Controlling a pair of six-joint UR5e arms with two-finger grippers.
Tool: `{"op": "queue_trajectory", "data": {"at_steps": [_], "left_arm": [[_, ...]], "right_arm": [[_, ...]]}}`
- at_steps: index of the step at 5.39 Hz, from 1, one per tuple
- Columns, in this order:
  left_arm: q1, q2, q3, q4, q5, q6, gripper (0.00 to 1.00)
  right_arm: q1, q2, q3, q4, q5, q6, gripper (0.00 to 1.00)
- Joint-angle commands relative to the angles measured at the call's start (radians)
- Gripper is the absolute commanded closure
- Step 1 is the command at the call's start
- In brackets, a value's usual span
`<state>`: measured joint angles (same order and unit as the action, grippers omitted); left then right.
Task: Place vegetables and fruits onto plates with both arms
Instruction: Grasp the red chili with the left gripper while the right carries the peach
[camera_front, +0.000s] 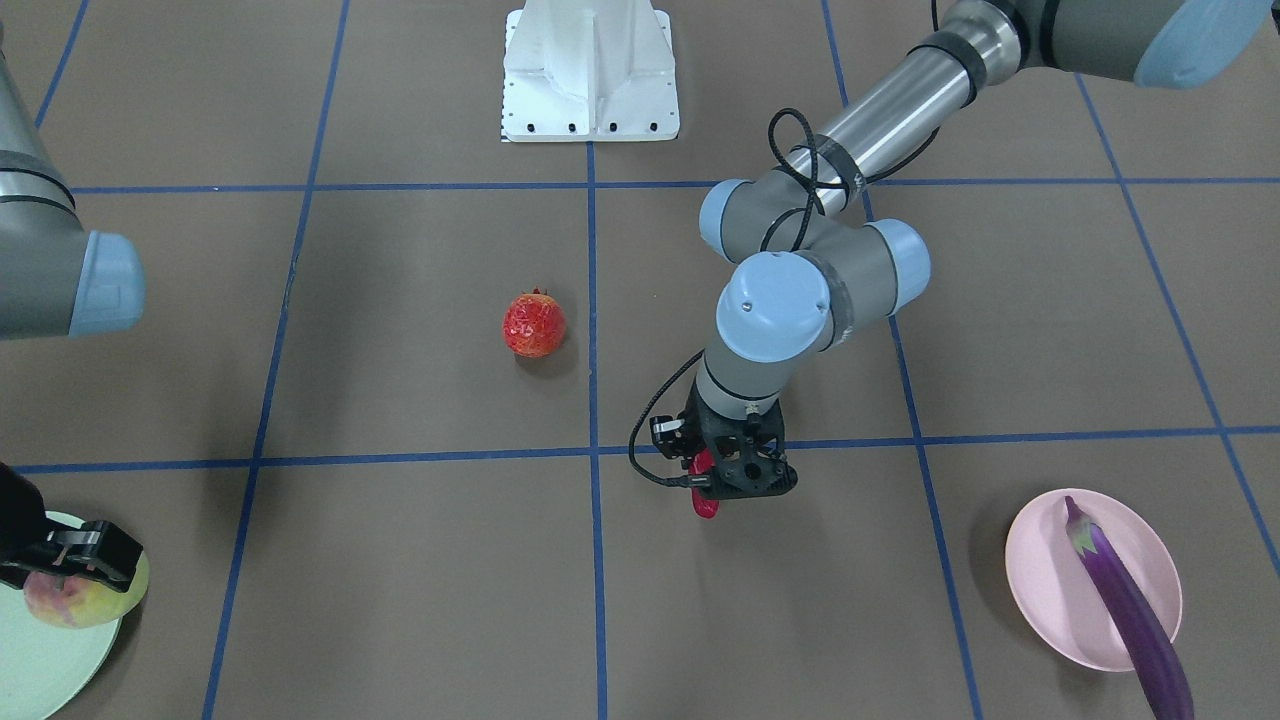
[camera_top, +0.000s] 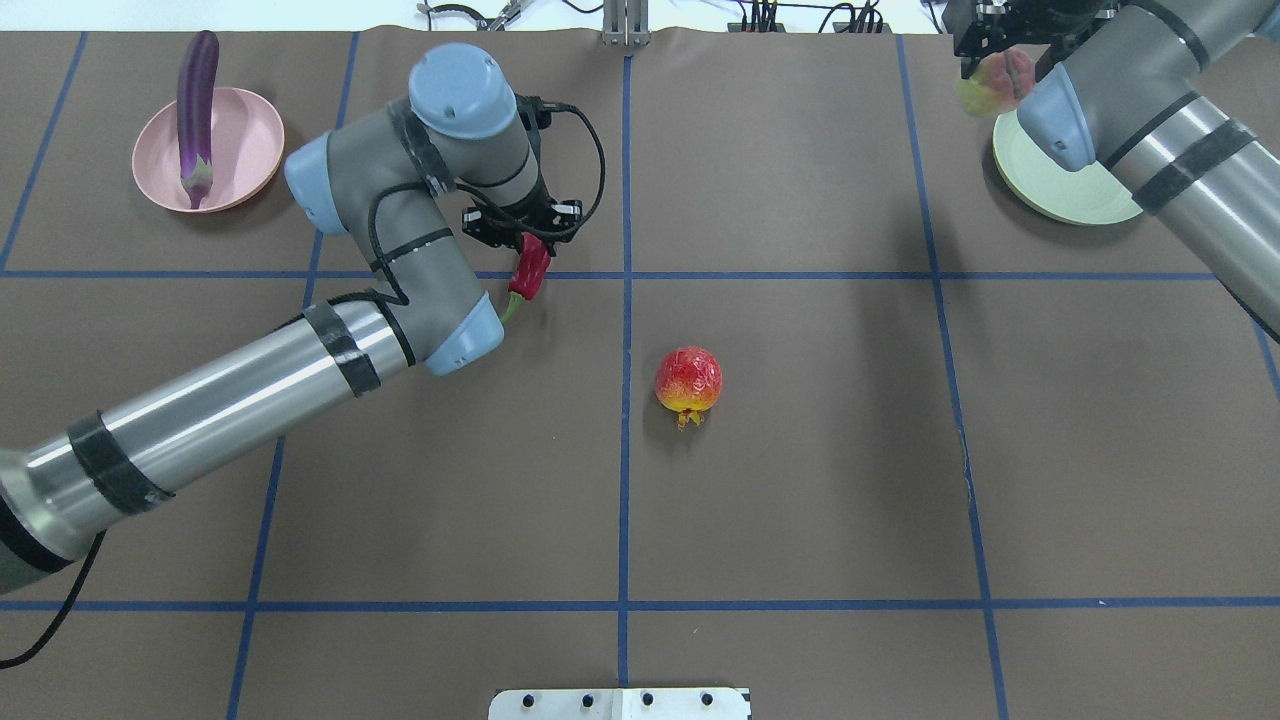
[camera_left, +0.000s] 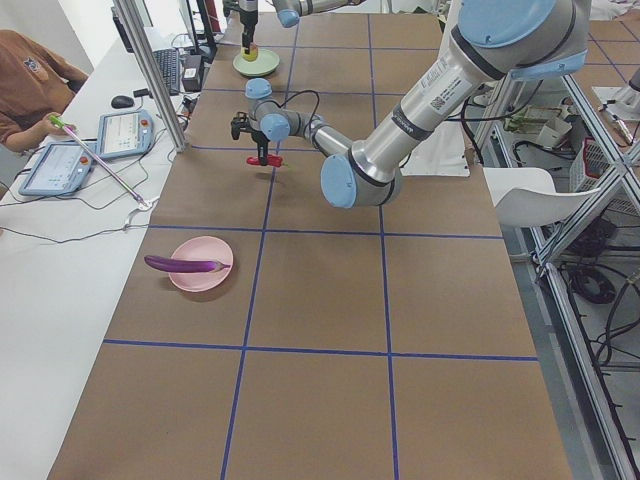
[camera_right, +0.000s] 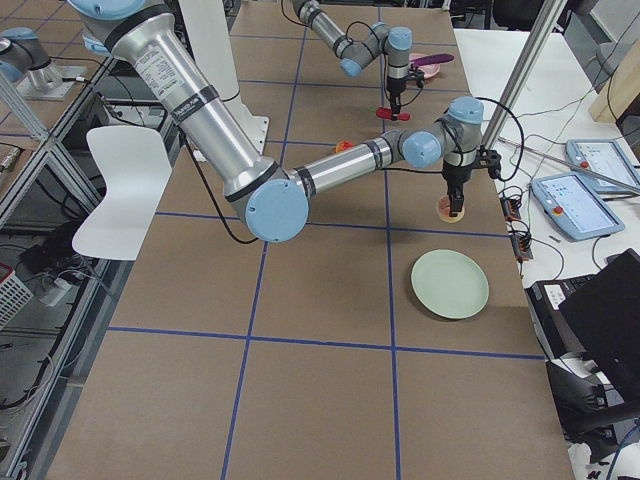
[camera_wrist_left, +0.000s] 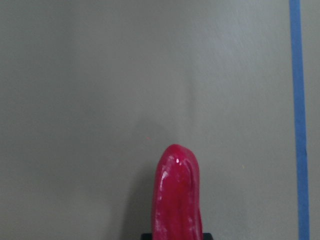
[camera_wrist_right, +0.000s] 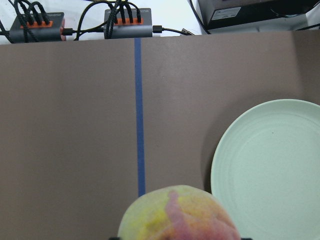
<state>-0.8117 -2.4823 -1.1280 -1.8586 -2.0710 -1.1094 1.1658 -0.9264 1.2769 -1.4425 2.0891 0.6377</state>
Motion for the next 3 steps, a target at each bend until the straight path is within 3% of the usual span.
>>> {"op": "queue_trajectory", "data": {"at_steps": [1,2,3], "left_arm": [[-0.13,0.002,-0.009,0.089,-0.037,0.13,1.0],[-0.2,0.003,-0.004,0.152,-0.037,0.255,1.0],[-0.278,0.014,0.013,0.174,-0.037,0.384,1.0]], "right_arm": [[0.005,-0.046,-0.074,0.107,-0.064,-0.053,1.0],[0.009,-0.06,-0.173,0.229,-0.073,-0.067,1.0],[0.008,-0.075,-0.186,0.235,-0.086,-0.094,1.0]]}}
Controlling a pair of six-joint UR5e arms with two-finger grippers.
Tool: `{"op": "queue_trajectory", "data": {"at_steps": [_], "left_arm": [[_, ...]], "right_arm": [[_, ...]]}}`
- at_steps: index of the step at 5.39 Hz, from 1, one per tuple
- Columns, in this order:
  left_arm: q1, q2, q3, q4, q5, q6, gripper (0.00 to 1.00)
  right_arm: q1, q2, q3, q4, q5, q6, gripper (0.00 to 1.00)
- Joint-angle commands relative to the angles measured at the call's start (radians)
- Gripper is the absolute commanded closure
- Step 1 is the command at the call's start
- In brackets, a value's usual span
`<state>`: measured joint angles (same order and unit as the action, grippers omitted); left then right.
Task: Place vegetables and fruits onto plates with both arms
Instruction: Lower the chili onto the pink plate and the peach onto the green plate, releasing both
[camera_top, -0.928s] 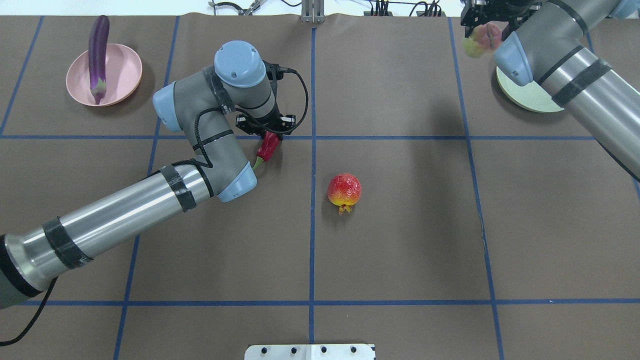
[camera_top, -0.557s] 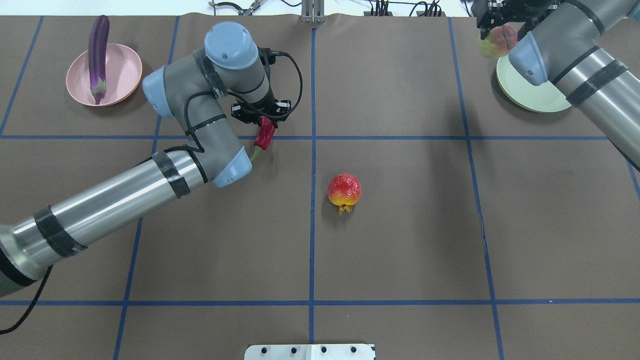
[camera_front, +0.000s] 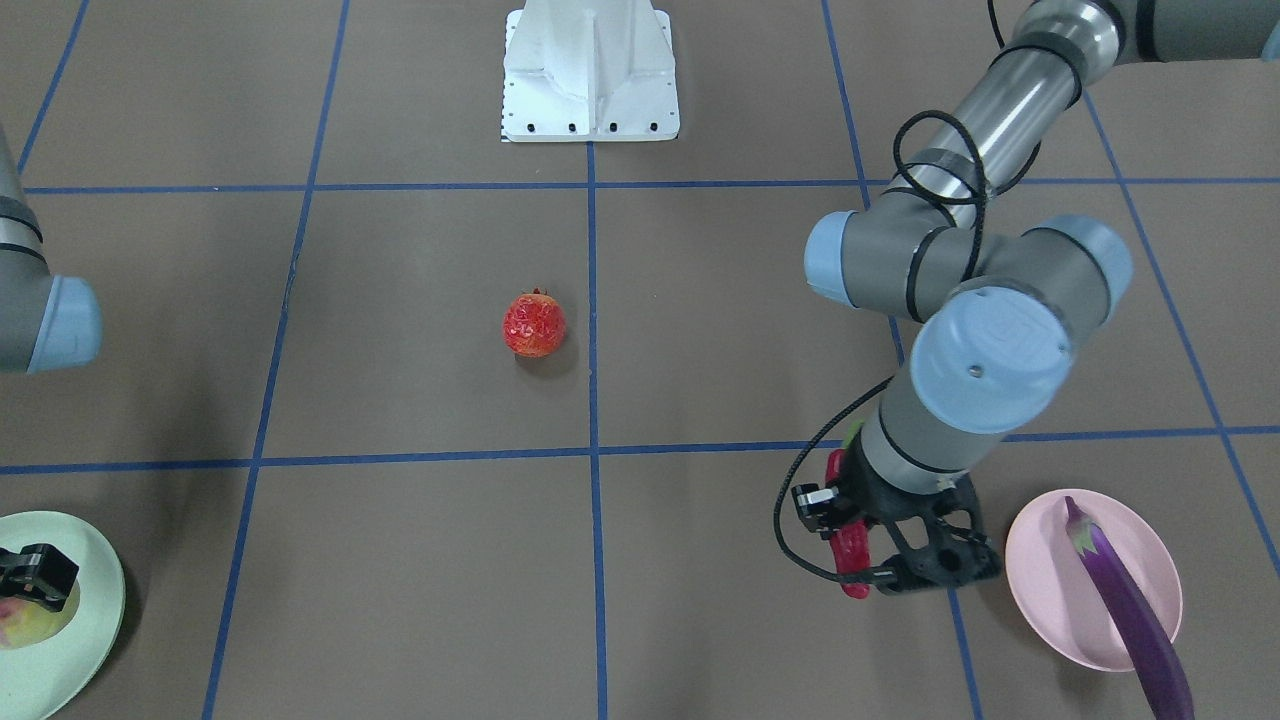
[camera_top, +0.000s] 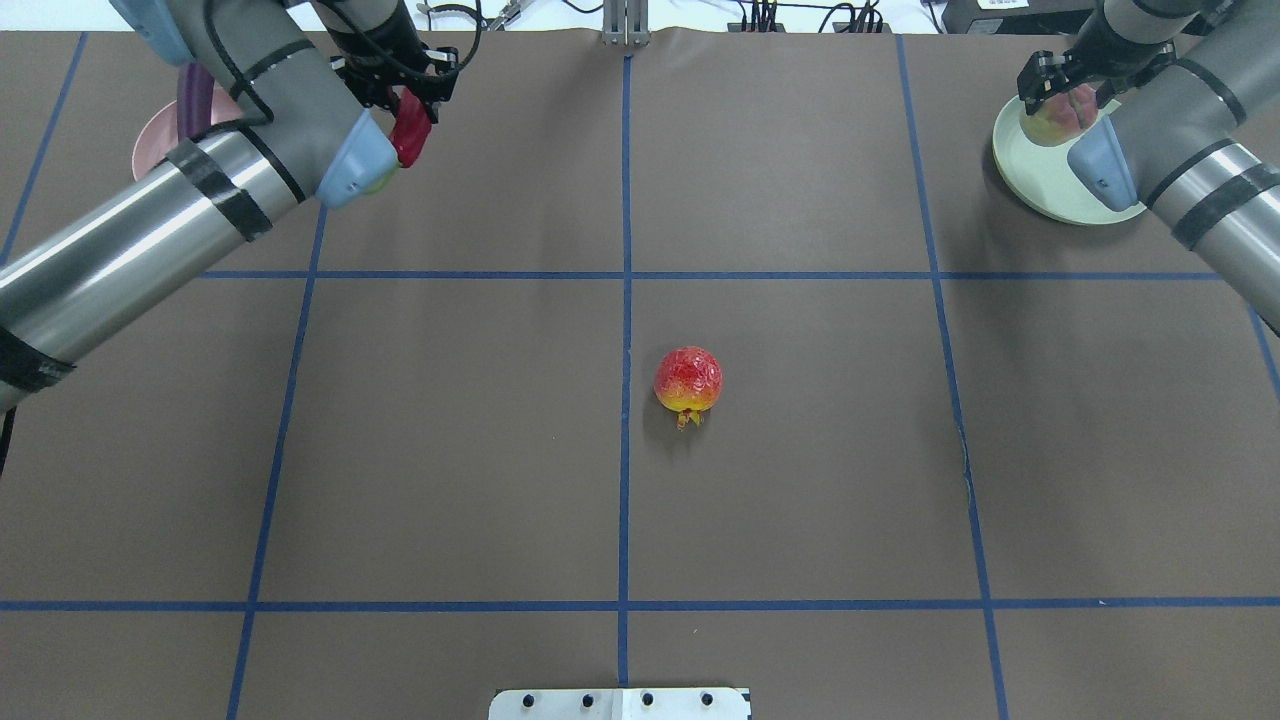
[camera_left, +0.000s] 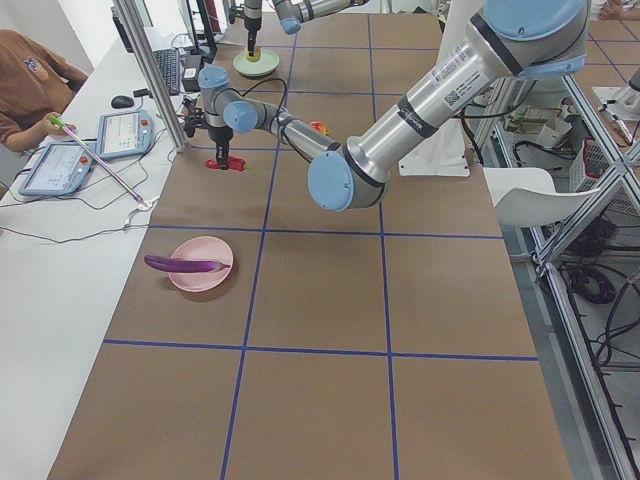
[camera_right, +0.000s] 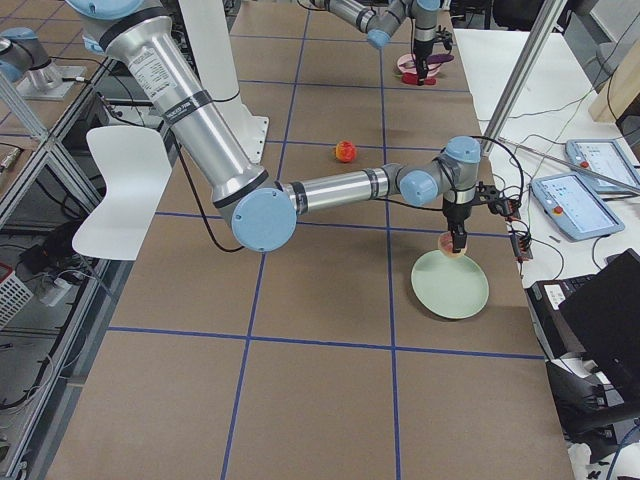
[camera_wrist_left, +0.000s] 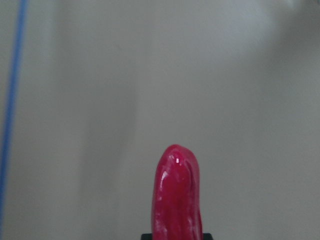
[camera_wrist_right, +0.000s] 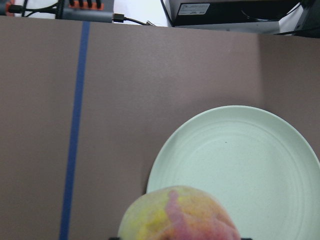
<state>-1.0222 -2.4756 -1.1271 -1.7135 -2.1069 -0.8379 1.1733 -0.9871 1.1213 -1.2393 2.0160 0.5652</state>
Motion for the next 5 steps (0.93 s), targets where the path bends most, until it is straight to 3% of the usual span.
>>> {"op": "queue_trajectory", "data": {"at_steps": [1,2,3,4,5], "left_arm": [[-0.129,0.02,0.053,0.031,0.001,0.211,1.0],[-0.165,0.02,0.093,0.031,0.005,0.285,1.0],[-0.192,0.02,0.137,0.028,0.007,0.345,1.0],[-0.197,0.02,0.18,0.012,0.013,0.347,1.0],[-0.196,0.02,0.252,-0.07,0.062,0.346,1.0]], "right_arm": [[-0.027,-0.033,-0.05,0.046,-0.017,-0.022,1.0],[-0.03,-0.033,-0.049,0.046,-0.011,-0.019,0.04],[-0.029,-0.025,-0.04,0.046,-0.004,-0.018,0.0],[-0.002,-0.018,0.01,0.029,0.092,-0.015,0.0],[0.015,-0.018,0.102,-0.074,0.198,-0.011,0.0]]}}
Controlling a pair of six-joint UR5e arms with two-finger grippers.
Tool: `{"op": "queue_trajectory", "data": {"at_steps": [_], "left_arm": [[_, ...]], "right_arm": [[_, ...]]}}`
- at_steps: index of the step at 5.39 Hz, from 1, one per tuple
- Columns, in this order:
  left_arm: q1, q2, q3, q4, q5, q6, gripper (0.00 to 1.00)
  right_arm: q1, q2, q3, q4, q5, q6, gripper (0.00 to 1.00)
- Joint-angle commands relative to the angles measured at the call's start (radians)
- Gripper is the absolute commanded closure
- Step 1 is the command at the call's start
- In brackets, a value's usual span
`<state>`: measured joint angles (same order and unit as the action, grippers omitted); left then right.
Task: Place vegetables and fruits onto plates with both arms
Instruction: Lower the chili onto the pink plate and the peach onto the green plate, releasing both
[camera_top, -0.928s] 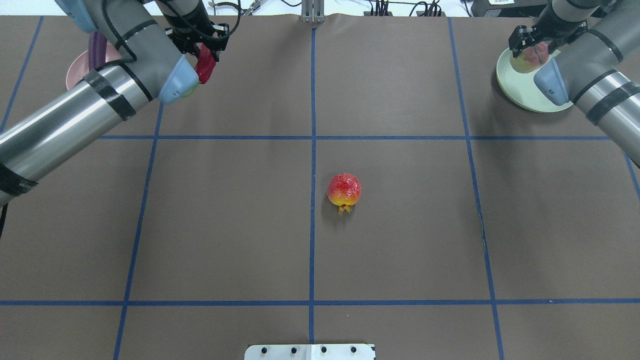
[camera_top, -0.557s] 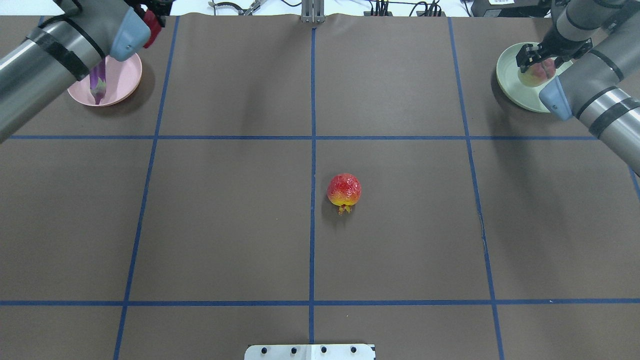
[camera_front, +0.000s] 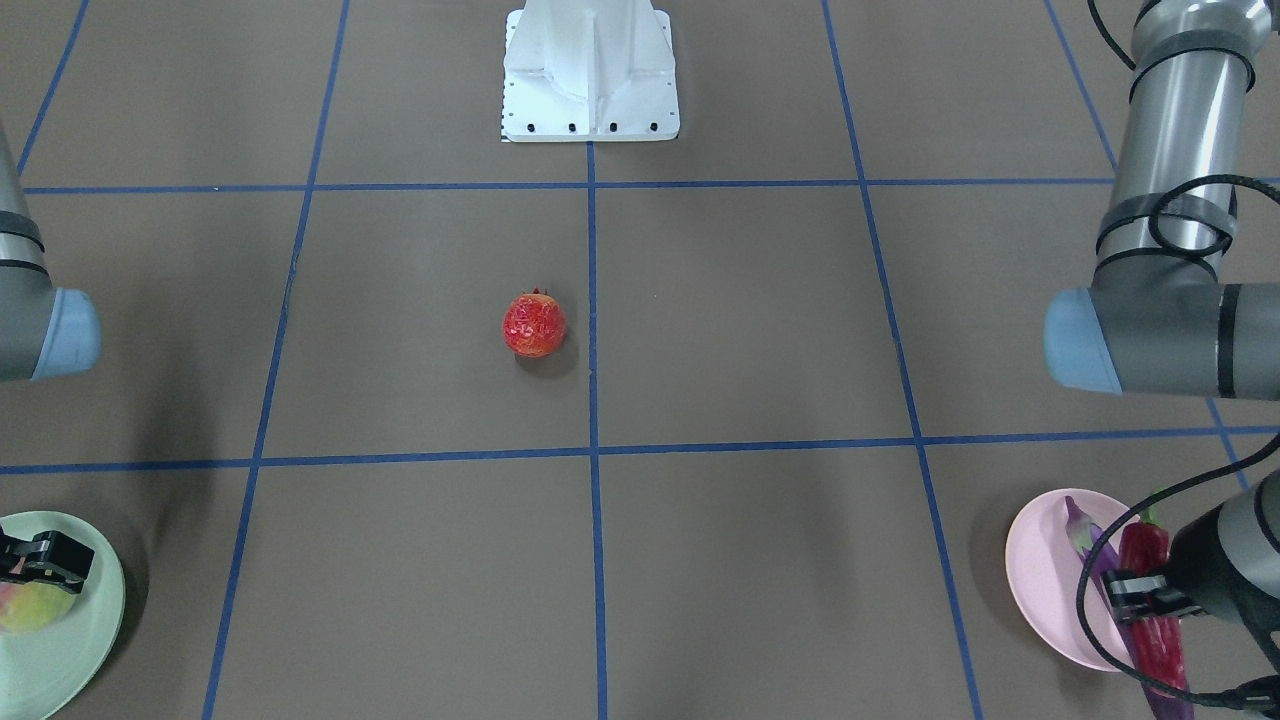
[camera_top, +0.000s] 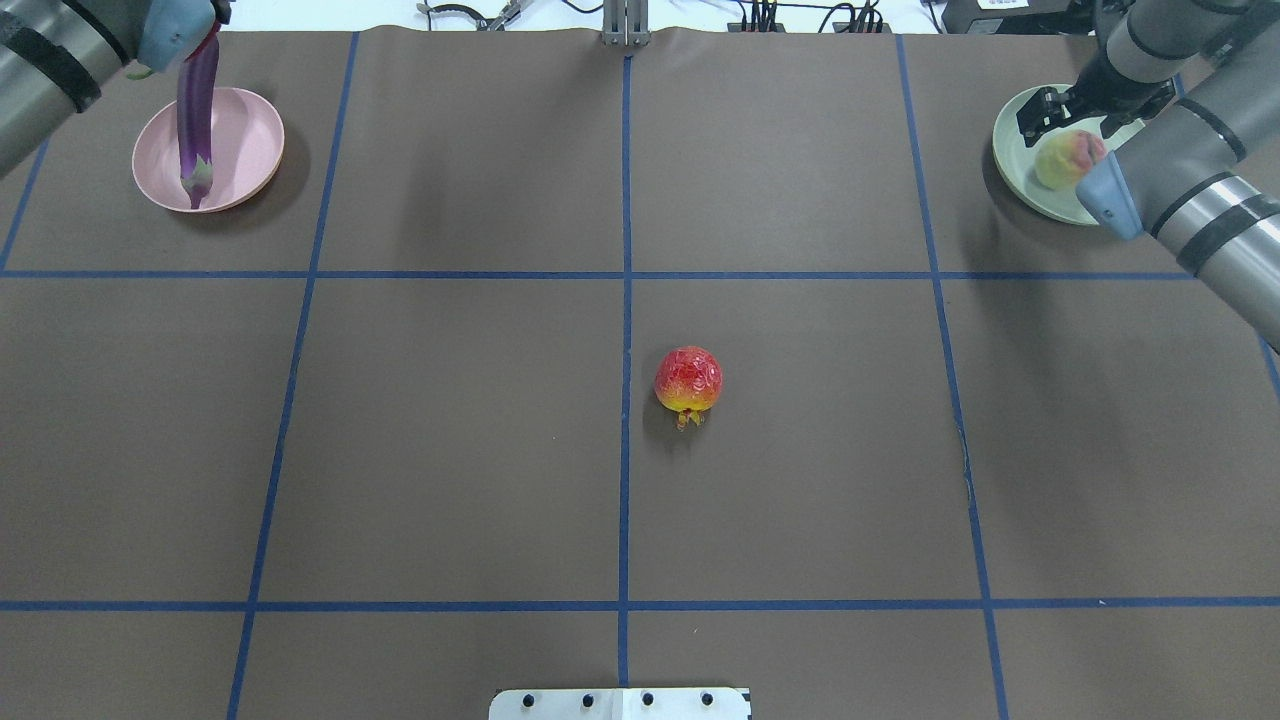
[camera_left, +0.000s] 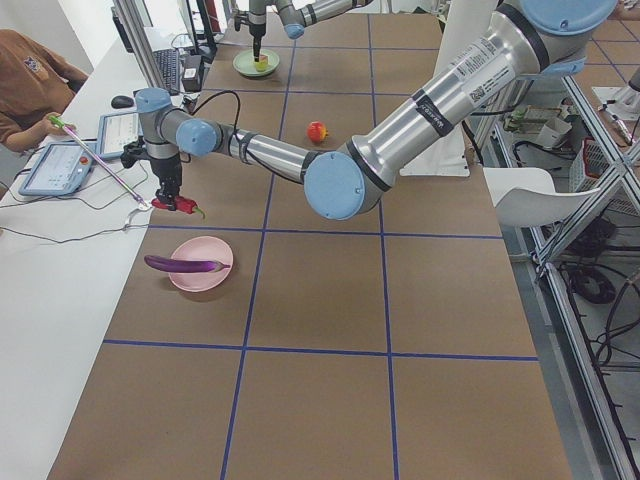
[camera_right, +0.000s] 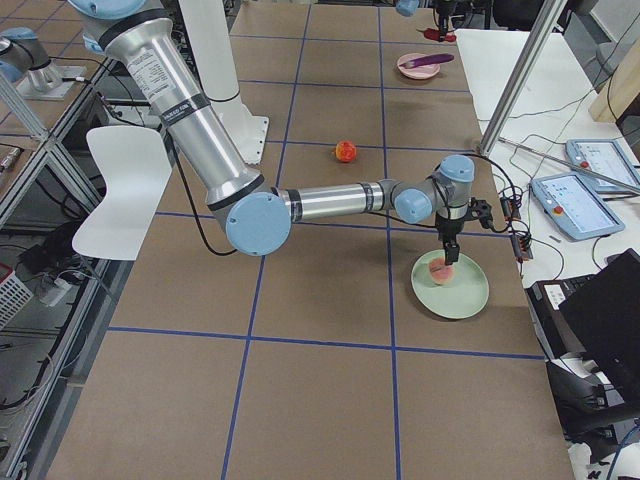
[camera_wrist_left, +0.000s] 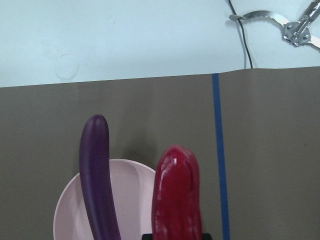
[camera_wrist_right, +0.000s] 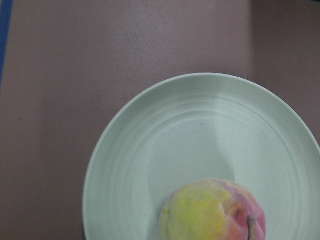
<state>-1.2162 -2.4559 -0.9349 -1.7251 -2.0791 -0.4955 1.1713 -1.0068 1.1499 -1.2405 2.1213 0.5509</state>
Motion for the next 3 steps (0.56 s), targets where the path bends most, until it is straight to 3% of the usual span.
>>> {"op": "queue_trajectory", "data": {"at_steps": [1,3], "left_arm": [[0.007,0.0,0.15,-0.164,0.087,0.0,1.0],[0.119,0.002,0.174,-0.231,0.147,-0.103,1.0]], "right_arm": [[0.017,0.008,0.208,-0.235,0.126,0.035,0.0],[-0.022,0.01,0.325,-0.274,0.183,0.203,0.0]]}}
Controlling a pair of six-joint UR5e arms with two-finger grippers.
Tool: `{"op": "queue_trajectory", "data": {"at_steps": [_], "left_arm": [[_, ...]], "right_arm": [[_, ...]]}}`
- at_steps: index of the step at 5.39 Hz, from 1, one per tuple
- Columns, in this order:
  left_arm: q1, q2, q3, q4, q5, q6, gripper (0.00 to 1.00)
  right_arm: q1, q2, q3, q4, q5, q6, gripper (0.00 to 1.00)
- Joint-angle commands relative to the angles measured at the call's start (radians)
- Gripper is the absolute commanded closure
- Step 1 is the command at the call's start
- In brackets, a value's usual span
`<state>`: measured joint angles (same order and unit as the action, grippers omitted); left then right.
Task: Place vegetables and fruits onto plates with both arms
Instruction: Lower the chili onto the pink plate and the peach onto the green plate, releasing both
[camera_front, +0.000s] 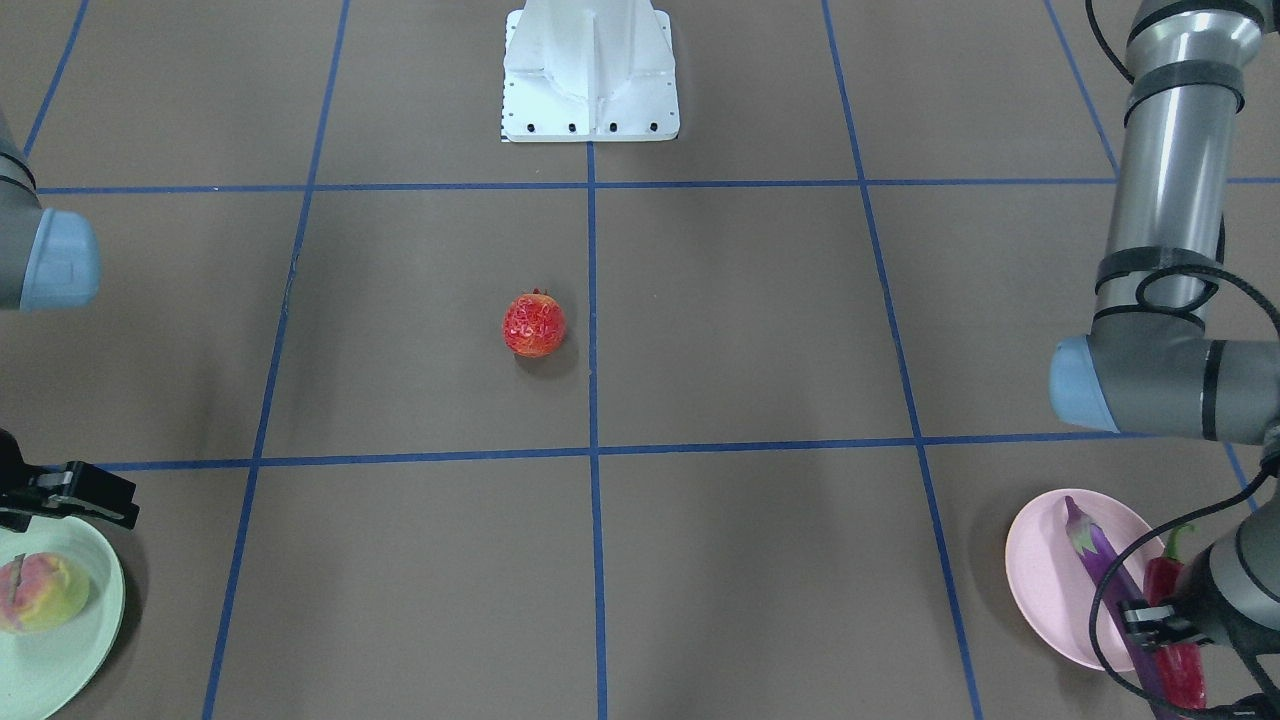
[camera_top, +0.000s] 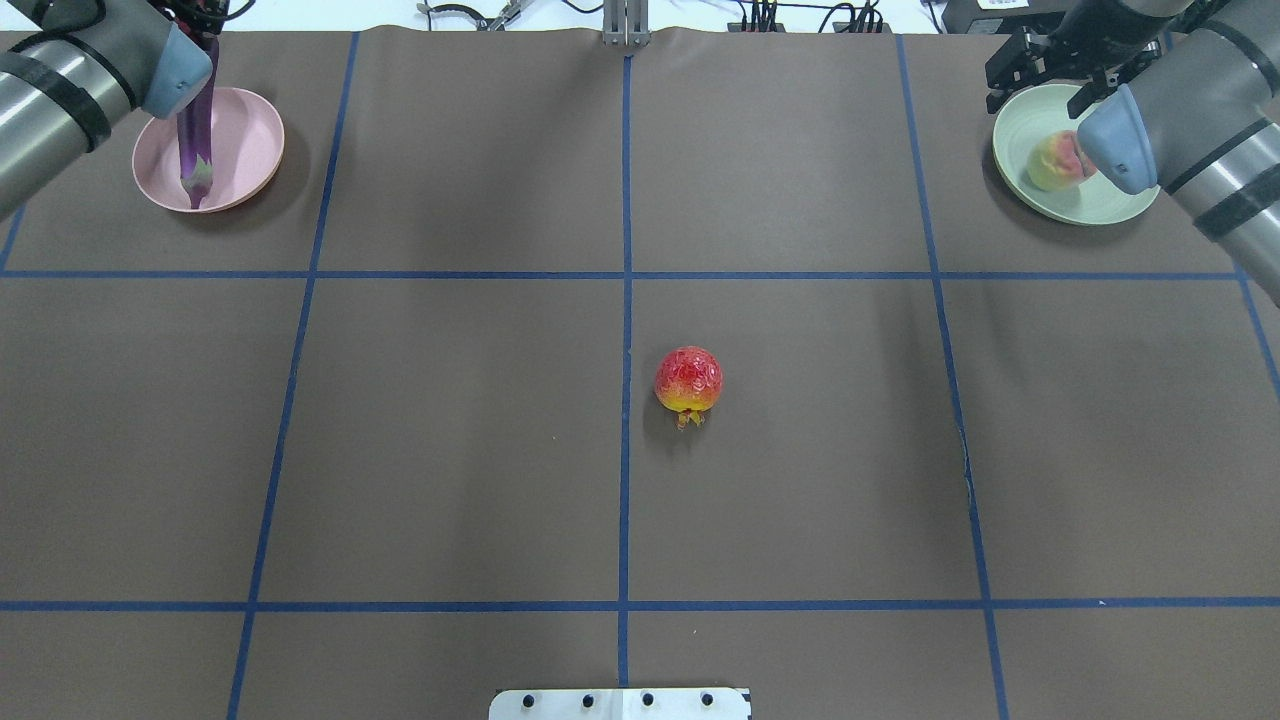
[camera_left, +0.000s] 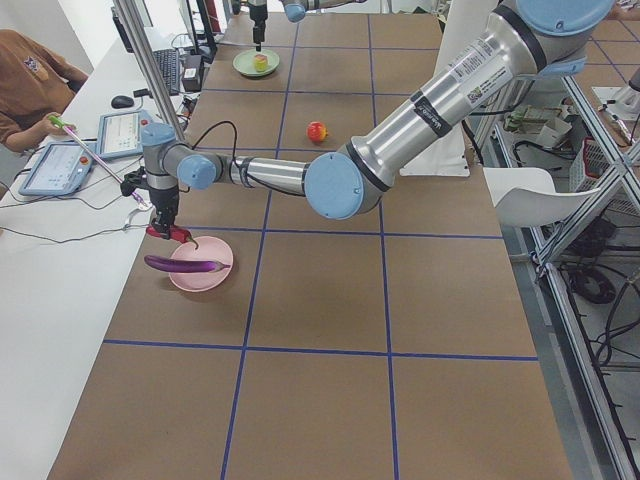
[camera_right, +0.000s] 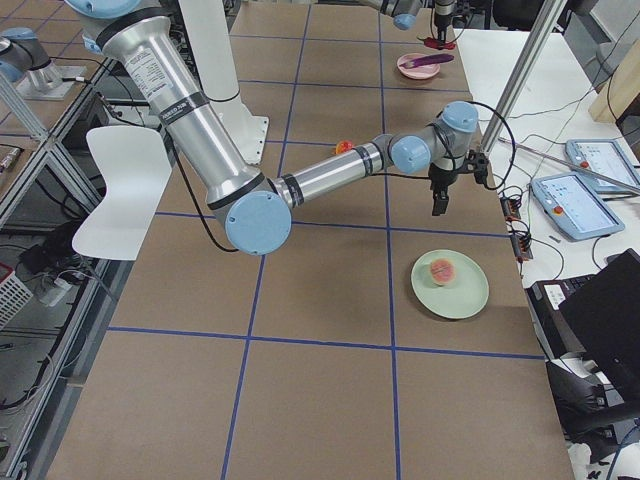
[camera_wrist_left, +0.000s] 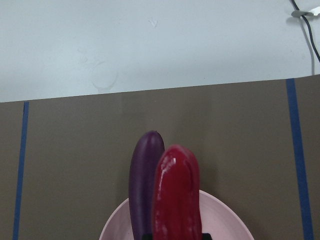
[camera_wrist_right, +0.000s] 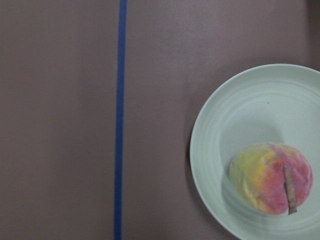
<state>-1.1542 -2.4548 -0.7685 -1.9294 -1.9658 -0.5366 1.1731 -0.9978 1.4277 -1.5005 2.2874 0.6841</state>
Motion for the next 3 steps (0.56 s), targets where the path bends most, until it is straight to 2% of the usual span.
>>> {"op": "queue_trajectory", "data": {"at_steps": [1,3], "left_arm": [[0.091,0.02,0.002,-0.043,0.044,-0.086,1.0],[0.09,0.052,0.0,-0.049,0.068,-0.006,1.0]], "right_arm": [[-0.056,0.001,0.092,-0.012,0.015,0.15,0.0],[-0.142,0.036,0.14,-0.009,0.004,0.343,0.0]]}}
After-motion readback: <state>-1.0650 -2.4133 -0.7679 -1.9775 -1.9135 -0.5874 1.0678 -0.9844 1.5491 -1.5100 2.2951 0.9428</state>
